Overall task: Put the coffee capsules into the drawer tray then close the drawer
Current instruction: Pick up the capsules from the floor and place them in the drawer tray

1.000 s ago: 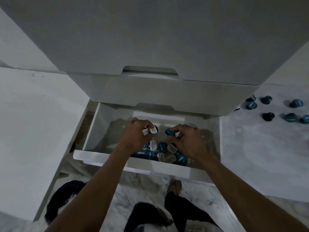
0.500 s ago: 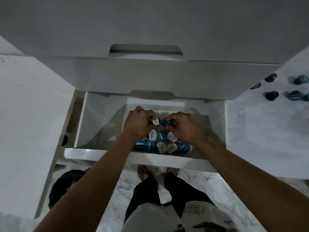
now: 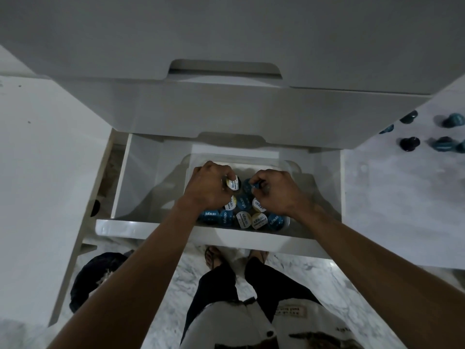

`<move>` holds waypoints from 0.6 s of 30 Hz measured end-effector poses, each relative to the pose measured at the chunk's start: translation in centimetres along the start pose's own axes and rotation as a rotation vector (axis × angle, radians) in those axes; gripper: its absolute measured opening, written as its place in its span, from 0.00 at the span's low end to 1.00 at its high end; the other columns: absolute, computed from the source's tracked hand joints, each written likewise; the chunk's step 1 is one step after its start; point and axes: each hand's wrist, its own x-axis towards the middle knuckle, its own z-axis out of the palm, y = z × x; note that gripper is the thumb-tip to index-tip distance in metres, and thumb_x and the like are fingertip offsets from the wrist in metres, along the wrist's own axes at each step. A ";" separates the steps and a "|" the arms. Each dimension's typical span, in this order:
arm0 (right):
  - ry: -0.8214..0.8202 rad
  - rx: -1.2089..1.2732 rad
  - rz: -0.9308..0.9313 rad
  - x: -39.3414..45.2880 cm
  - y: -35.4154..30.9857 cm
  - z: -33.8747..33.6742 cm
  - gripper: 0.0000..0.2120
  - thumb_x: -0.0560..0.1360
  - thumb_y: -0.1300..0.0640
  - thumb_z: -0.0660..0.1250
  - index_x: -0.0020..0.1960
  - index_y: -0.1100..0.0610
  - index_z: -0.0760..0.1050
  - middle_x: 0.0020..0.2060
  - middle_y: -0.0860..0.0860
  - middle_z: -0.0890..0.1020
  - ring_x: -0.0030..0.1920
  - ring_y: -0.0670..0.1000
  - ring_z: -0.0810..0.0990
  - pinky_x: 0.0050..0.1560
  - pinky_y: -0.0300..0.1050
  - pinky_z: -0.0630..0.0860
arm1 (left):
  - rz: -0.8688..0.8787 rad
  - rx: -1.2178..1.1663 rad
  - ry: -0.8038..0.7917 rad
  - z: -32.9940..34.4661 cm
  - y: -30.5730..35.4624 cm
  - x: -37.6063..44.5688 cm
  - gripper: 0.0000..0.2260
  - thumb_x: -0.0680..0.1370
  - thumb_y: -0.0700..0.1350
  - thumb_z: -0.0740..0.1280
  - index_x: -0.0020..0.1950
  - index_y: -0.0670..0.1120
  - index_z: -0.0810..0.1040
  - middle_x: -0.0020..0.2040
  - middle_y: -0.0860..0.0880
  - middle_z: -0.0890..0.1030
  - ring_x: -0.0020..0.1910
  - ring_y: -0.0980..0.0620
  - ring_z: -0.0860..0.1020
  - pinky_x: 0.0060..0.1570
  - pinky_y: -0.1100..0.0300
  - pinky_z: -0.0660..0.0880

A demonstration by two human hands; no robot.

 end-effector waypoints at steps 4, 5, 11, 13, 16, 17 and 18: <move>-0.005 0.028 0.007 0.2 0.0 0.2 0.10 0.75 0.59 0.70 0.57 0.55 0.80 0.52 0.51 0.83 0.47 0.45 0.78 0.52 0.37 0.76 | -0.004 -0.009 -0.016 -0.1 0.0 0.0 0.11 0.72 0.42 0.72 0.53 0.49 0.81 0.51 0.49 0.81 0.56 0.48 0.76 0.59 0.49 0.72; -0.009 0.033 0.009 0.2 0.0 0.2 0.10 0.75 0.60 0.70 0.57 0.55 0.80 0.52 0.51 0.83 0.48 0.45 0.78 0.52 0.38 0.75 | -0.003 -0.007 -0.021 -0.1 0.0 0.0 0.10 0.72 0.42 0.72 0.53 0.49 0.81 0.52 0.49 0.81 0.56 0.48 0.76 0.59 0.49 0.72; 0.000 0.067 -0.003 0.6 -0.1 0.3 0.09 0.75 0.61 0.69 0.56 0.55 0.81 0.50 0.51 0.83 0.47 0.45 0.77 0.51 0.37 0.74 | -0.022 -0.008 0.006 0.0 0.0 0.1 0.07 0.72 0.44 0.73 0.49 0.51 0.83 0.50 0.51 0.83 0.52 0.50 0.79 0.58 0.53 0.74; -0.007 0.074 -0.001 0.7 -0.1 0.3 0.10 0.75 0.61 0.69 0.56 0.56 0.81 0.50 0.51 0.83 0.47 0.45 0.78 0.52 0.38 0.75 | -0.026 -0.002 0.014 -0.1 0.0 0.1 0.06 0.72 0.44 0.73 0.48 0.51 0.83 0.50 0.51 0.83 0.52 0.50 0.79 0.57 0.56 0.73; -0.014 0.079 0.000 0.8 -0.1 0.4 0.10 0.75 0.61 0.69 0.56 0.55 0.81 0.51 0.52 0.84 0.47 0.45 0.78 0.52 0.38 0.75 | -0.018 0.019 0.025 -0.1 0.1 0.1 0.05 0.73 0.45 0.73 0.48 0.50 0.83 0.49 0.51 0.83 0.51 0.51 0.79 0.57 0.57 0.72; -0.018 0.076 -0.001 0.8 -0.1 0.4 0.10 0.75 0.61 0.69 0.56 0.55 0.81 0.51 0.52 0.84 0.47 0.45 0.79 0.51 0.37 0.75 | -0.018 0.022 0.029 -0.1 0.1 0.1 0.05 0.73 0.45 0.73 0.48 0.50 0.83 0.50 0.51 0.83 0.51 0.51 0.79 0.57 0.57 0.72; -0.020 0.076 -0.001 0.8 -0.1 0.4 0.10 0.75 0.61 0.69 0.56 0.55 0.80 0.50 0.52 0.84 0.47 0.46 0.79 0.51 0.37 0.75 | -0.019 0.025 0.029 -0.1 0.0 0.0 0.06 0.73 0.45 0.73 0.49 0.51 0.83 0.50 0.51 0.83 0.51 0.52 0.79 0.57 0.56 0.72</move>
